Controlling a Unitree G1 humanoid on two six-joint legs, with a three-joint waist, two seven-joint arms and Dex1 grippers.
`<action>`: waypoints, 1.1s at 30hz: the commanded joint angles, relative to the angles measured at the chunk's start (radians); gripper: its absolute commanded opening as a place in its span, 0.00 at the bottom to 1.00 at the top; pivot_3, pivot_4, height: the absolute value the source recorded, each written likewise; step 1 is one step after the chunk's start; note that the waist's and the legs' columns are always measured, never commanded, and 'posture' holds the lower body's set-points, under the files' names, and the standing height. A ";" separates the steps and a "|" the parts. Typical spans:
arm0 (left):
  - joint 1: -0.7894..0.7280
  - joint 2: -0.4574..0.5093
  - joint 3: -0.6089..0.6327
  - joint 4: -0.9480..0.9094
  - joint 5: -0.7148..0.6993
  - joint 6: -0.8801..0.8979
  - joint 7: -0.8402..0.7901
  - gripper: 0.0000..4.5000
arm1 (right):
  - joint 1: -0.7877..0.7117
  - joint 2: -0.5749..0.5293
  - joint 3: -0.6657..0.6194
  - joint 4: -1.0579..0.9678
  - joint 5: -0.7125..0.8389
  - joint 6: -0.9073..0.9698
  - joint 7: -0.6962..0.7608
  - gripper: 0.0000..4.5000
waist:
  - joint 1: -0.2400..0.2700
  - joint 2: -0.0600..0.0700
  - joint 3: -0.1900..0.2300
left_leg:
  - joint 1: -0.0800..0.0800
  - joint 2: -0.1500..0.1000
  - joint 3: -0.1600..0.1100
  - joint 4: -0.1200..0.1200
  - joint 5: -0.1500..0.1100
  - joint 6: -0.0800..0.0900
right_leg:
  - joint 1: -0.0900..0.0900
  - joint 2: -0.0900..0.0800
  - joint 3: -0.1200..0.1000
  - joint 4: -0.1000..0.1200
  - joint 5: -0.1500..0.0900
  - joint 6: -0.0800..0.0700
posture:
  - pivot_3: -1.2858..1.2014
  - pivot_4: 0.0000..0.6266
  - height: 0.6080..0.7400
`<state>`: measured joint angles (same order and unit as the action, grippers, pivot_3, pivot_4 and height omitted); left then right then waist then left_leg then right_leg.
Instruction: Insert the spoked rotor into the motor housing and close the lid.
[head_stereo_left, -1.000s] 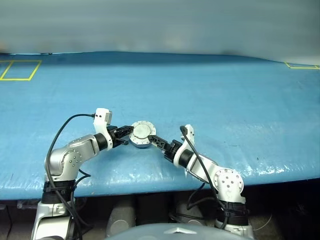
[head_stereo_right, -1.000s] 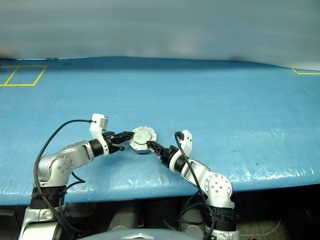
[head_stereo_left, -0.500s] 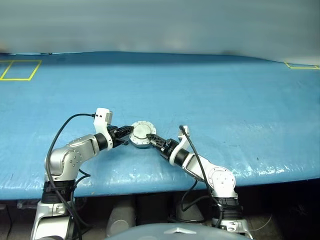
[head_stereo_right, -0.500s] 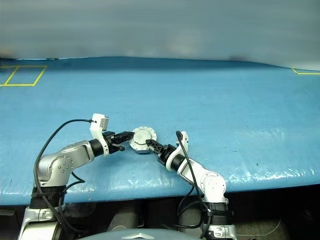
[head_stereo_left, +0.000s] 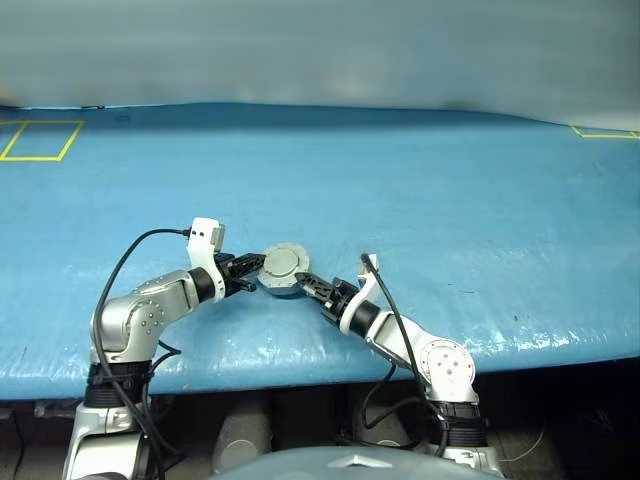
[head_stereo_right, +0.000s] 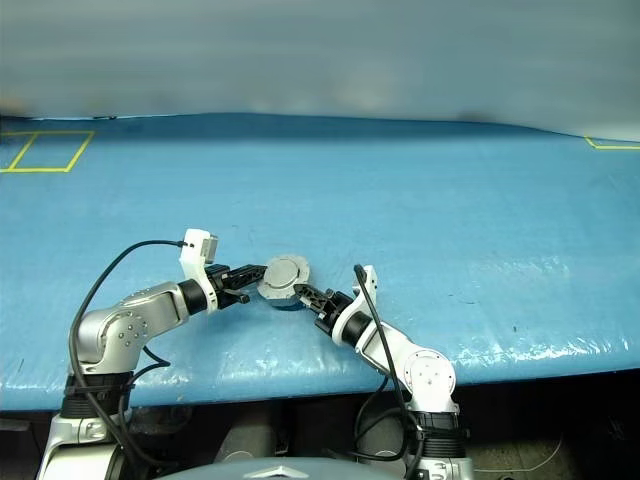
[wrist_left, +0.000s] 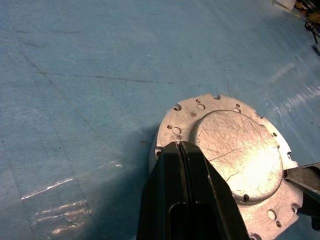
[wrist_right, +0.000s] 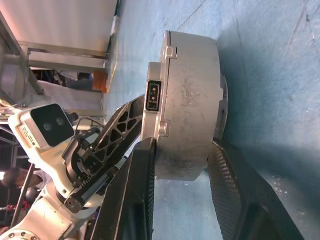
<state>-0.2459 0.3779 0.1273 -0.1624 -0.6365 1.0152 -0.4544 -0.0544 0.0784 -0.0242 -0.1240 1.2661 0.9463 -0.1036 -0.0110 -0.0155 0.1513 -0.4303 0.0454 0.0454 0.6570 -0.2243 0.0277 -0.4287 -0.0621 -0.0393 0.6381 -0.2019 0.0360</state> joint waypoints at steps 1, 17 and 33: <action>0.003 -0.010 -0.040 -0.004 -0.004 0.012 -0.019 0.00 | 0.022 0.069 0.053 -0.012 0.004 0.022 -0.013 0.27 | -0.001 0.000 0.000 | 0.000 0.000 0.000 0.000 0.000 0.000 | 0.000 0.000 0.000 0.000 0.000 0.000 | 0.52 0.24 1.00; 0.000 -0.003 -0.039 0.000 0.004 0.014 -0.027 0.00 | -0.008 0.089 0.040 0.017 -0.022 -0.076 0.024 0.62 | -0.001 0.000 0.000 | 0.000 0.000 0.000 0.000 0.000 0.000 | 0.000 0.000 0.000 0.000 0.000 0.000 | 0.52 0.24 1.00; -0.001 -0.001 -0.045 0.006 0.014 0.012 -0.035 0.00 | 0.007 0.094 0.028 0.015 0.022 -0.102 0.025 0.28 | 0.000 0.000 0.000 | 0.001 0.000 0.000 0.001 0.000 0.000 | 0.000 0.000 0.000 0.000 0.000 0.000 | 0.52 0.24 1.00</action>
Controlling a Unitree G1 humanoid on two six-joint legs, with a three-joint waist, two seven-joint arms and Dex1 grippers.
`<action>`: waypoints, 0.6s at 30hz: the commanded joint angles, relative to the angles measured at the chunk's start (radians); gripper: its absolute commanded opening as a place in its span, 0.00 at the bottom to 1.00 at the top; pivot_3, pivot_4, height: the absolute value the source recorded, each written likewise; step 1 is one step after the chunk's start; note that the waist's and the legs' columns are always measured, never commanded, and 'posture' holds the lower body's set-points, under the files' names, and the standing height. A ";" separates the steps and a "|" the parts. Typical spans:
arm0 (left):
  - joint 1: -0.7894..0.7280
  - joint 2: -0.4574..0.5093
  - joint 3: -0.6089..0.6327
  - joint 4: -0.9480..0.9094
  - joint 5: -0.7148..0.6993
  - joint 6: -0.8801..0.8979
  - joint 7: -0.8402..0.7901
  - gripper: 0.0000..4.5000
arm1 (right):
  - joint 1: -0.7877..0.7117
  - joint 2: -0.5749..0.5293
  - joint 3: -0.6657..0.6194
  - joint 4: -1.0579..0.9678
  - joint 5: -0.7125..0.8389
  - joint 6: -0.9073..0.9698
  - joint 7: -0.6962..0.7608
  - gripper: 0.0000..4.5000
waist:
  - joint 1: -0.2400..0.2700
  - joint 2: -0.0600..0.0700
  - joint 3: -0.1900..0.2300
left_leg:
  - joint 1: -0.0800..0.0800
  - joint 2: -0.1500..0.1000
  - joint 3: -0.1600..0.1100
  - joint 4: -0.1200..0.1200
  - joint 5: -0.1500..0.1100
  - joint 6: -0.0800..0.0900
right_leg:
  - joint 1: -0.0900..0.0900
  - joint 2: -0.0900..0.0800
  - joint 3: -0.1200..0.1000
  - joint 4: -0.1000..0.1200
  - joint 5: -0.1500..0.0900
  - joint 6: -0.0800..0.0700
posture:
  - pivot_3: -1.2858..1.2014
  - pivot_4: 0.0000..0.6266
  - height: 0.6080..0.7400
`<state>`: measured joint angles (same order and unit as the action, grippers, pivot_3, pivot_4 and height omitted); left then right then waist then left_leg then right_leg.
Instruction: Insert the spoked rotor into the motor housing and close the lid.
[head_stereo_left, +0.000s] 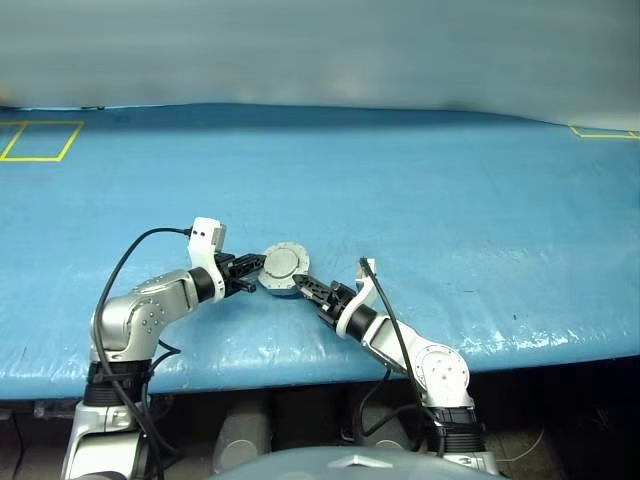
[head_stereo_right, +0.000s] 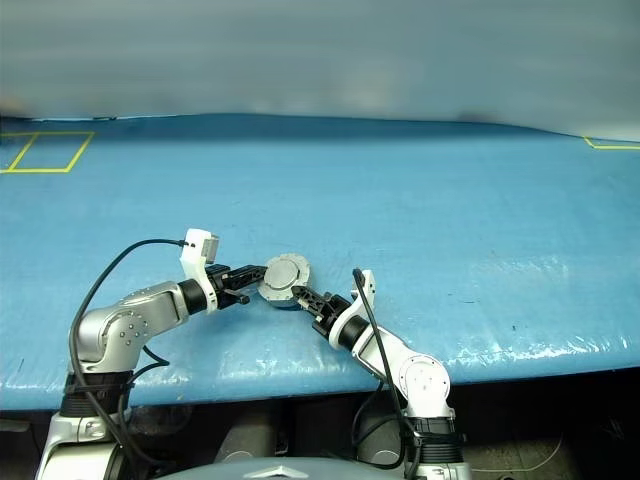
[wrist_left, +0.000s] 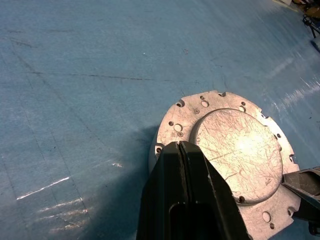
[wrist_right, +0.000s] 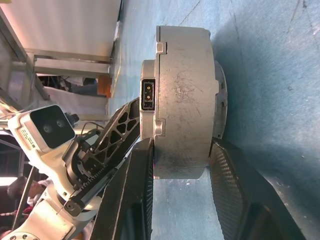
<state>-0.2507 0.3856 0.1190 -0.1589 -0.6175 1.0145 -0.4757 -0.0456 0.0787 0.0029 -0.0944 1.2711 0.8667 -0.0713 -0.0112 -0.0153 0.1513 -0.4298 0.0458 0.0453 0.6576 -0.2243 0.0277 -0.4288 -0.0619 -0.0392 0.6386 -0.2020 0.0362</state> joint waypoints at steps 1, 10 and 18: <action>0.003 -0.008 -0.036 0.002 -0.004 0.013 -0.015 0.00 | -0.001 0.093 0.003 -0.015 0.019 -0.024 -0.007 0.28 | 0.000 0.000 0.000 | 0.000 0.000 0.000 0.000 0.000 0.000 | 0.000 0.000 0.000 0.000 0.000 0.000 | 0.52 0.24 1.00; -0.007 -0.040 0.046 -0.005 -0.039 0.017 0.010 0.12 | 0.010 0.091 0.009 -0.027 0.032 -0.030 -0.013 0.28 | 0.000 0.000 0.000 | -0.001 0.000 0.000 0.000 0.000 0.000 | 0.000 0.000 0.000 0.000 0.000 0.000 | 0.52 0.24 1.00; -0.004 -0.122 0.245 -0.051 -0.187 0.043 0.095 0.70 | 0.019 0.087 -0.022 -0.067 0.087 -0.065 -0.030 0.28 | -0.001 0.000 0.001 | -0.002 0.000 0.000 0.000 0.000 0.000 | -0.001 0.000 0.000 0.000 0.000 0.000 | 0.52 0.24 1.00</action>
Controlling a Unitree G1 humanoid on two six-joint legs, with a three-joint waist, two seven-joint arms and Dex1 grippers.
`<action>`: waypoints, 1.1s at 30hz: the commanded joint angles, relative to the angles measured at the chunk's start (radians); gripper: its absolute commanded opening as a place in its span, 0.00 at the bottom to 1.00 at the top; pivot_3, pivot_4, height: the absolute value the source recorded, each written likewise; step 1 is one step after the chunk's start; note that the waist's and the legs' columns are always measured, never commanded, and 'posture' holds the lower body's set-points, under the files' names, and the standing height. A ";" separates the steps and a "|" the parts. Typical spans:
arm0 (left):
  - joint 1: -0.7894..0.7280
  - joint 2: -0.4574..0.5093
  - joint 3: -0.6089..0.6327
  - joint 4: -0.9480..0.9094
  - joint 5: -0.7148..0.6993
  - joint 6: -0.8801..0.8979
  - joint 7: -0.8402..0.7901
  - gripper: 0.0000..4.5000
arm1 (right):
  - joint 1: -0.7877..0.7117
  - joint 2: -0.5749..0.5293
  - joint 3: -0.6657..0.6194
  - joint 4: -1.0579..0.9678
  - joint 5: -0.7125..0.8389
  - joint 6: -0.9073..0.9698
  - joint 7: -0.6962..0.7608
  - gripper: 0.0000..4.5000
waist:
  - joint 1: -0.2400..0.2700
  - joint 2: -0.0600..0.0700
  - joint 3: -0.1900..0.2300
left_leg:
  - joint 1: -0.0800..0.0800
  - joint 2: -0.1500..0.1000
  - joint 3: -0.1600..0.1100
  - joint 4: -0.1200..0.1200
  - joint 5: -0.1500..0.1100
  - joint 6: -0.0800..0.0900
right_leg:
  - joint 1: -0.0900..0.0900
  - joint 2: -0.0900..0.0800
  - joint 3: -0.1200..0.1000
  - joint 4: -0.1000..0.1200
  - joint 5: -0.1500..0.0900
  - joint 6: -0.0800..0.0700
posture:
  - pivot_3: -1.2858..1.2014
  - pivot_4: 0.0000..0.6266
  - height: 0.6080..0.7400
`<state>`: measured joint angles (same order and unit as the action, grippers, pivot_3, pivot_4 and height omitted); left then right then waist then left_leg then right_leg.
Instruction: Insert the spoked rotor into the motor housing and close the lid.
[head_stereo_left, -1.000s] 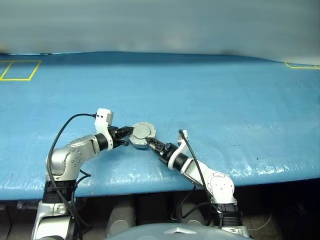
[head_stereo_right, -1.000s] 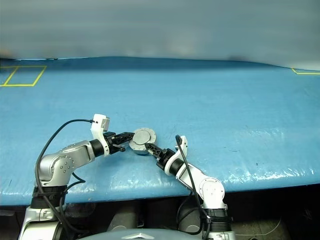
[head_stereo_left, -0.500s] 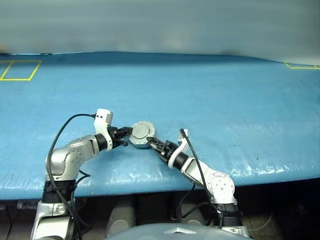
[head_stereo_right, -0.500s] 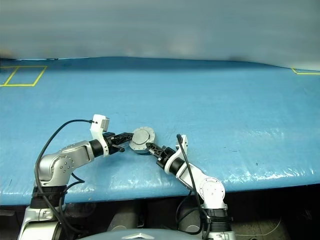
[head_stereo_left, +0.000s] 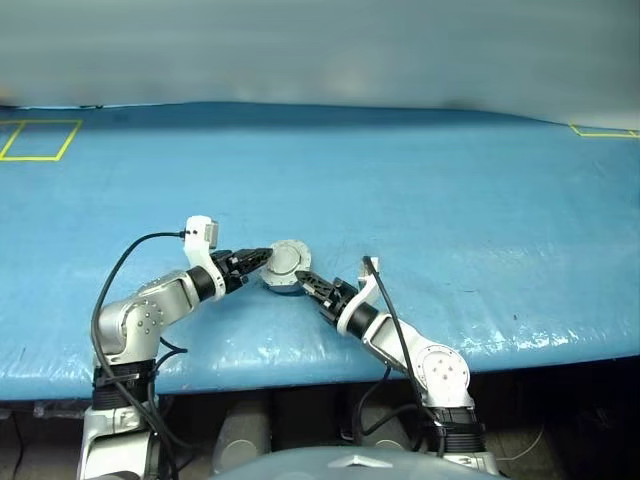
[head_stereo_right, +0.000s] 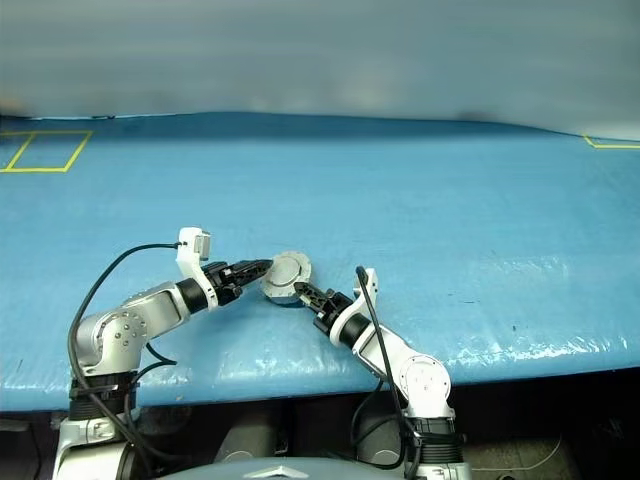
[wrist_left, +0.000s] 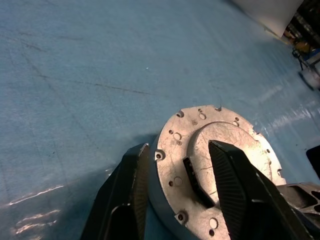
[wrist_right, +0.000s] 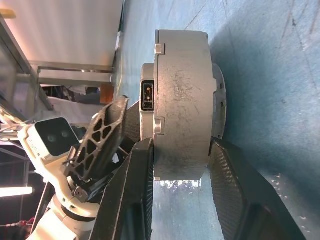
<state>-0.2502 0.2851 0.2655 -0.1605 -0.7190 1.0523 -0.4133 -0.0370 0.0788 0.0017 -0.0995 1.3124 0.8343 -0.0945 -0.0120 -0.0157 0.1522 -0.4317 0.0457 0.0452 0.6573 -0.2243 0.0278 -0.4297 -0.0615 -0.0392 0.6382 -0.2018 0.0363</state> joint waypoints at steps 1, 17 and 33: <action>-0.002 -0.039 0.134 -0.050 -0.121 0.008 0.051 0.77 | 0.012 0.084 -0.025 -0.069 0.057 -0.037 -0.007 0.28 | 0.000 0.000 0.000 | 0.000 0.000 0.000 0.000 0.000 0.000 | 0.000 0.000 0.000 0.000 0.000 0.000 | 0.52 0.24 1.00; 0.135 -0.237 0.286 0.000 -0.706 0.055 0.333 1.00 | -0.053 0.064 -0.024 -0.223 0.202 -0.101 -0.092 0.28 | -0.001 -0.002 0.001 | -0.001 0.000 0.000 0.001 0.000 0.000 | 0.000 0.001 0.000 -0.001 0.001 0.002 | 0.52 0.24 1.00; 0.168 -0.268 0.152 0.042 -0.976 -0.071 0.384 1.00 | -0.042 0.042 0.126 -0.295 0.278 -0.096 -0.153 0.28 | 0.000 -0.002 0.001 | -0.001 -0.001 0.000 0.002 0.000 0.000 | 0.001 0.001 0.000 -0.002 0.001 0.001 | 0.52 0.24 1.00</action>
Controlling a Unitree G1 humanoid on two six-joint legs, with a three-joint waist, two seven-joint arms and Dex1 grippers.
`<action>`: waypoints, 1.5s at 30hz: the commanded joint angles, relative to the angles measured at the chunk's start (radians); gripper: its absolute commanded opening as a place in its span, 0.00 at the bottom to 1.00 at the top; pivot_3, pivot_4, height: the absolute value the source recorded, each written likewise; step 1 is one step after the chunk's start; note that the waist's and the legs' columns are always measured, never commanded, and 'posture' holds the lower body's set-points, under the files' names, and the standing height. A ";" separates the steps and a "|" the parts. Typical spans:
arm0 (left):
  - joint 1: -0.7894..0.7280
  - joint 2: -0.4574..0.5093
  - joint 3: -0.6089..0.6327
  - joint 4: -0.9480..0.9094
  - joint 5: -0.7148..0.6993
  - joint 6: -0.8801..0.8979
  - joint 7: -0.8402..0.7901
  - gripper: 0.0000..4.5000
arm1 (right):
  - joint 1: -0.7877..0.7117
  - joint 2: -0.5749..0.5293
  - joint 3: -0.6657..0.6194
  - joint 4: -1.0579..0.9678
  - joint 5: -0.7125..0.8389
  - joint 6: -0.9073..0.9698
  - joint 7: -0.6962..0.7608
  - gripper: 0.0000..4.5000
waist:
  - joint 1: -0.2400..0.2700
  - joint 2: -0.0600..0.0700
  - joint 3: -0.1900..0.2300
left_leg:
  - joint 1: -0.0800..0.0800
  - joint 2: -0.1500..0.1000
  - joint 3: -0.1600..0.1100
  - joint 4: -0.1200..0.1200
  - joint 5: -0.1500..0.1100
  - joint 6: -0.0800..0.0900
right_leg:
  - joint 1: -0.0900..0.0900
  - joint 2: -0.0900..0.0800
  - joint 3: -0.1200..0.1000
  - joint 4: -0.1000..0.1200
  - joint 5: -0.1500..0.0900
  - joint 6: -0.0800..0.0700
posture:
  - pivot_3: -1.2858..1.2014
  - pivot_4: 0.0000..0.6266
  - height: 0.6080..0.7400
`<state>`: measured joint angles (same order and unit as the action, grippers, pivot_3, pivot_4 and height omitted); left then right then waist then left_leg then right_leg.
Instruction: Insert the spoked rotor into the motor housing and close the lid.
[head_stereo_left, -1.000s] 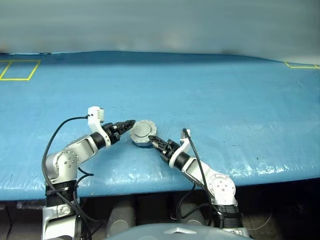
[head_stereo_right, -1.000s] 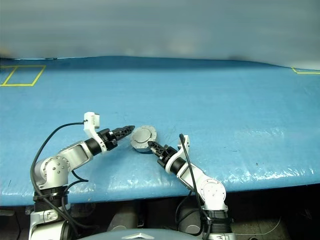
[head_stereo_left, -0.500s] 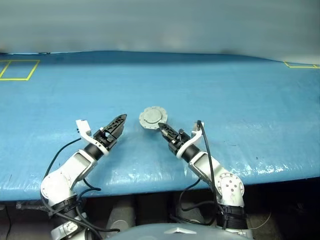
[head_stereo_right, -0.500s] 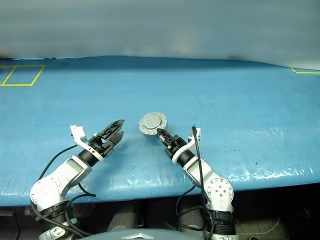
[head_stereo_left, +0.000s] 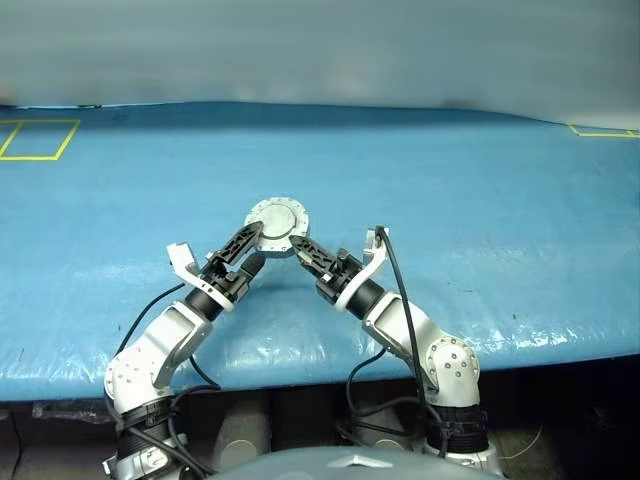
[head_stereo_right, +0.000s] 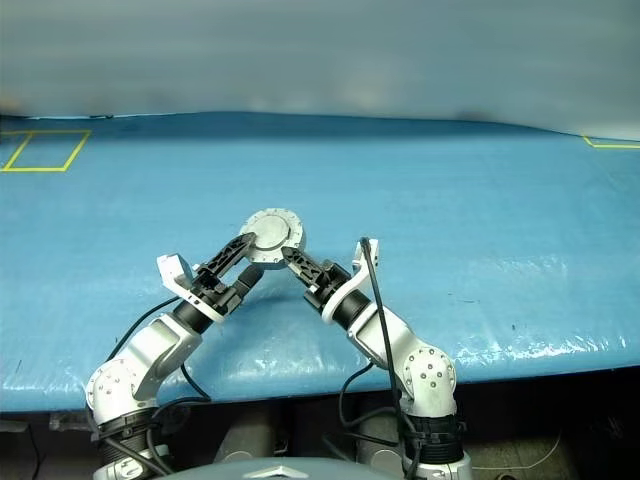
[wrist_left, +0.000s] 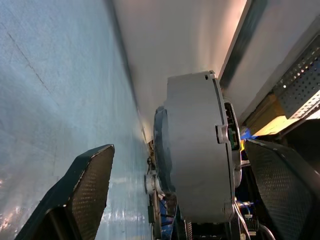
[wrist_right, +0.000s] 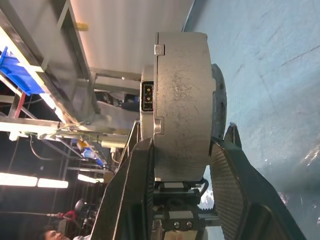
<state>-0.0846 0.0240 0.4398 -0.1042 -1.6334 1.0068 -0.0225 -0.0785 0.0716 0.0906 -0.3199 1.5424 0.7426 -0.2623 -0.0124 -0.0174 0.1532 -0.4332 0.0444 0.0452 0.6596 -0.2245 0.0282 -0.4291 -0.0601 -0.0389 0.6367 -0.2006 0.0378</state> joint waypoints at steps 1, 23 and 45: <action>0.005 -0.007 -0.032 -0.012 -0.071 -0.032 -0.001 1.00 | 0.005 0.045 0.044 -0.075 0.049 -0.003 0.013 0.28 | 0.000 0.000 0.000 | 0.000 0.000 0.000 0.000 0.000 0.000 | 0.000 0.000 0.000 0.000 0.000 0.000 | 0.52 0.24 1.00; -0.021 0.083 -0.132 0.040 -0.101 -0.130 0.101 0.54 | -0.003 -0.083 0.052 -0.096 -0.259 -0.043 0.133 0.50 | 0.001 0.000 0.000 | 0.000 -0.001 0.000 0.001 0.000 0.000 | 0.000 0.000 0.000 0.000 0.000 0.000 | 0.52 0.24 1.00; -0.714 0.159 -0.047 0.830 0.493 -0.500 -0.159 0.54 | 0.129 -0.318 0.250 -0.145 -1.175 -0.338 0.351 1.00 | 0.003 -0.003 0.001 | -0.004 -0.005 0.002 0.001 0.000 0.000 | 0.000 0.002 -0.001 -0.006 0.004 0.006 | 0.52 0.24 1.00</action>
<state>-0.7291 0.1691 0.3845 0.7091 -1.1873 0.5600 -0.1070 0.0529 -0.2533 0.3356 -0.4461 0.4071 0.4381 0.0847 -0.0096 -0.0202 0.1540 -0.4380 0.0393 0.0476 0.6608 -0.2246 0.0286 -0.4290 -0.0578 -0.0399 0.6300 -0.1959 0.0456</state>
